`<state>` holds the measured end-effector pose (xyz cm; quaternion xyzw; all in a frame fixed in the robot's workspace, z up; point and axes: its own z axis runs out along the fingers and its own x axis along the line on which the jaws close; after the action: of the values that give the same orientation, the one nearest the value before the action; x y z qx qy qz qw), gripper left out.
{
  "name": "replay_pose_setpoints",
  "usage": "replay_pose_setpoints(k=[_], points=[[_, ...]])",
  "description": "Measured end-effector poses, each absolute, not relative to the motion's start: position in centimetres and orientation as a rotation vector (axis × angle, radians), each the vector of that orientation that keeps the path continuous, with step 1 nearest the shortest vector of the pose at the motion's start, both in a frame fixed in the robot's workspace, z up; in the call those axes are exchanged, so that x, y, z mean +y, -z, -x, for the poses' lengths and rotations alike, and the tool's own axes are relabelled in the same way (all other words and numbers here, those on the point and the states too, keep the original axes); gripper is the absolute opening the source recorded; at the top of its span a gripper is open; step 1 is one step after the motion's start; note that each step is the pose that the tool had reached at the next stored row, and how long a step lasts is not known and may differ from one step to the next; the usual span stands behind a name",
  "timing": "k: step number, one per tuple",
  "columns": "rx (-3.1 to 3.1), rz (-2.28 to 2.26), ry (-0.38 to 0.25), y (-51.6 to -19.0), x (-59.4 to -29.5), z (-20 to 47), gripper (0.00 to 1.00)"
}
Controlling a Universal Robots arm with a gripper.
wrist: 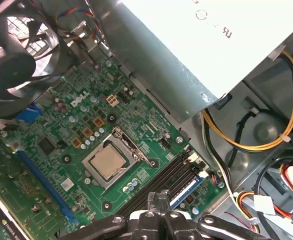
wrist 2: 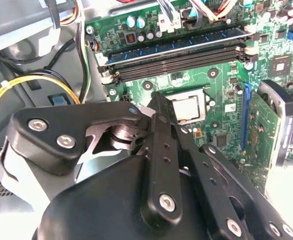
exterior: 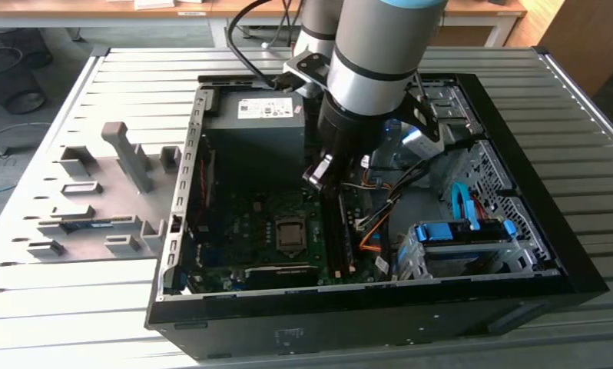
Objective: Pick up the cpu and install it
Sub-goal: 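Close the cpu cover, then install the first cpu locking lever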
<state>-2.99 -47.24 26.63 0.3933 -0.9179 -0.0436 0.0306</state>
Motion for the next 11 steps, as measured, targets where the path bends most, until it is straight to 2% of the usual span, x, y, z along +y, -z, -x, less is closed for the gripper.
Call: replay_pose_setpoints(k=[11], points=[[-2.829, -1.212, 0.135, -26.64, -47.24, 2.99, 0.10]])
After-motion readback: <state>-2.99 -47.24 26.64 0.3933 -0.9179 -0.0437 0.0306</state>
